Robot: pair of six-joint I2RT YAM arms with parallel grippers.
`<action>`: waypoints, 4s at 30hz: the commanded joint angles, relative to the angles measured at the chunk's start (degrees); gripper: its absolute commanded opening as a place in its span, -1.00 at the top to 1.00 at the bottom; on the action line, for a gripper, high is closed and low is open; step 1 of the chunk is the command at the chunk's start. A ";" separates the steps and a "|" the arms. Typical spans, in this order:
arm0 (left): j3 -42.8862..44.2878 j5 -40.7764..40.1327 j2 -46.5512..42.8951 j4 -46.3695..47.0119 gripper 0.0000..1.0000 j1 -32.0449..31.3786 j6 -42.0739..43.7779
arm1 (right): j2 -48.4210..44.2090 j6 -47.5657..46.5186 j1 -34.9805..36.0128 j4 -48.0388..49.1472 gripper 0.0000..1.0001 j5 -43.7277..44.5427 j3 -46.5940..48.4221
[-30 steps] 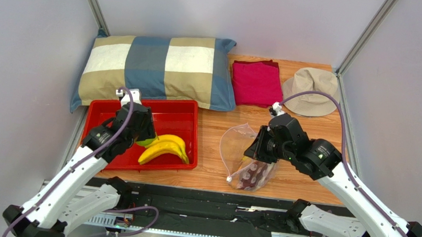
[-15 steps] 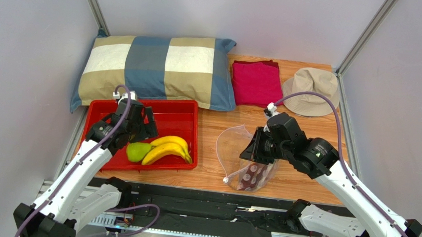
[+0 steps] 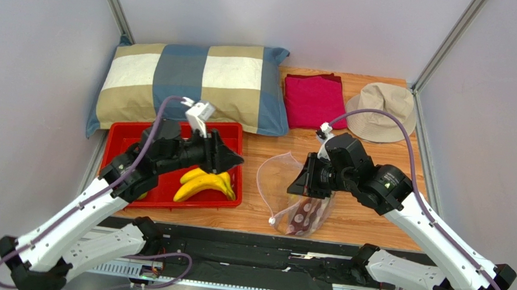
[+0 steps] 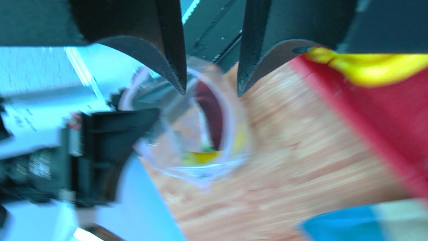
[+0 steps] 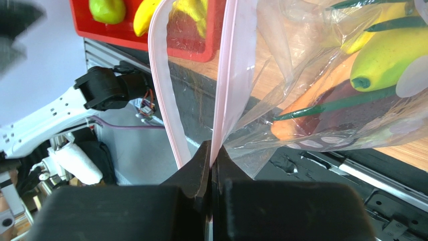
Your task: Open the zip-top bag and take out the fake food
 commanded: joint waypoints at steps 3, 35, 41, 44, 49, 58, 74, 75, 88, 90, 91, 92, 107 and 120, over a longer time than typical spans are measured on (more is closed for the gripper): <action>5.94 0.65 10.04 12.20 0.27 -14.70 1.89 | 0.62 1.55 0.31 5.91 1.00 -4.06 4.03; -6.27 -8.50 32.81 41.36 0.07 -22.20 11.13 | 2.47 15.35 0.04 19.10 1.00 -10.04 1.83; -7.94 -14.91 36.24 48.22 -0.03 -24.14 9.46 | 2.29 17.89 -0.05 21.12 1.00 -10.57 1.04; -8.21 -16.59 37.12 50.51 -0.19 -25.19 9.28 | 2.38 18.43 -0.05 21.30 1.00 -11.01 0.60; -8.47 -20.72 38.26 52.00 -0.36 -25.98 8.06 | 2.29 19.04 -0.13 21.74 1.00 -11.80 -0.10; -3.99 -32.67 41.95 46.56 -0.26 -26.34 -4.41 | 1.15 20.18 0.22 21.30 1.00 -12.41 -2.21; 1.46 -29.88 42.93 42.96 0.69 -26.33 4.97 | -4.65 19.93 0.04 17.43 1.00 -9.34 -5.29; 1.29 -29.08 41.79 42.61 0.78 -26.34 5.85 | -4.74 18.88 0.04 16.39 1.00 -8.47 -5.03; -4.51 -18.18 35.71 36.98 0.36 -26.42 7.53 | -1.49 12.72 -2.33 14.87 1.00 -9.06 -3.27; -5.22 -17.57 37.55 38.20 0.19 -26.42 7.09 | 0.52 13.07 -2.42 16.54 1.00 -11.00 -3.27; -5.22 -17.48 37.91 38.82 0.16 -26.34 6.91 | 1.14 12.98 -2.33 16.55 1.00 -11.18 -3.18; -5.31 -17.47 38.26 39.26 0.13 -26.42 6.82 | 1.50 12.63 -2.33 16.46 1.00 -11.53 -3.18; -5.74 -30.29 46.26 57.17 -0.59 -26.69 3.48 | 3.43 23.70 -1.02 25.09 1.00 -18.83 -3.63; -10.14 -21.35 48.55 85.76 -0.18 -27.30 9.82 | 4.14 22.56 -2.86 17.17 1.00 -16.64 5.16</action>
